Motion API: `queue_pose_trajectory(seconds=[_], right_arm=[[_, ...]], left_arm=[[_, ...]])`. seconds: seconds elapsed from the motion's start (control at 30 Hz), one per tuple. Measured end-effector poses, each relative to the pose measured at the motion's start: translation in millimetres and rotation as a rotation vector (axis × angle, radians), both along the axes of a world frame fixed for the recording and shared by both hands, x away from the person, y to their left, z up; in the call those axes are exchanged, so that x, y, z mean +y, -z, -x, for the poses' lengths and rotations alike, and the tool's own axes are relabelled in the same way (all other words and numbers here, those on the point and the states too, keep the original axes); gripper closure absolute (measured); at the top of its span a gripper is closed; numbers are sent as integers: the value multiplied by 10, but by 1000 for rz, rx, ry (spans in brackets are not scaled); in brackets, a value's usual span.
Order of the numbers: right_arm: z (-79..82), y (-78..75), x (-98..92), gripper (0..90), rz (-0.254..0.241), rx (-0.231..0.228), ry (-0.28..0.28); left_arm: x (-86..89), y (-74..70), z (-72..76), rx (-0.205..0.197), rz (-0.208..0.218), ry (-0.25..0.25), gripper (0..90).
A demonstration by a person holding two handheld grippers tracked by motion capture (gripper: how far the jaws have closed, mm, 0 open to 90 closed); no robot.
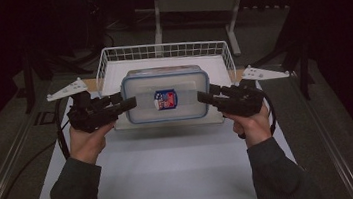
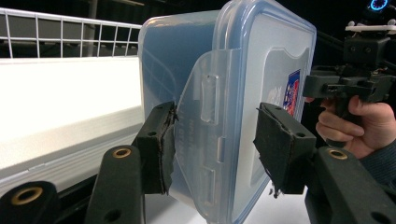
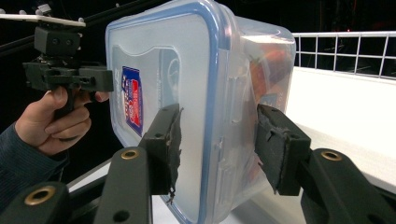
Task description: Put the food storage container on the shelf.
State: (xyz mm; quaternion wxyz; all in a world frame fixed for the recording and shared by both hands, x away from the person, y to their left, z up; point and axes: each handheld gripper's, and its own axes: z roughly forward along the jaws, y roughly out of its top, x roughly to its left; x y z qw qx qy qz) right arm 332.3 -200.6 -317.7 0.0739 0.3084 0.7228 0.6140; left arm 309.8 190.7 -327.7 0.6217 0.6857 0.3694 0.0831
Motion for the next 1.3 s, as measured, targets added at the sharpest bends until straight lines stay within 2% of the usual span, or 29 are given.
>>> queue_pose_trajectory(seconds=[0.77,1.3], right_arm=[[-190,-142,7,518,-13,-22,10],[-412,-185,17,516,-27,-16,36]], left_arm=[[9,-184,-221,-30,-3,-1,489],[13,-197,-502,-14,36,-4,490]])
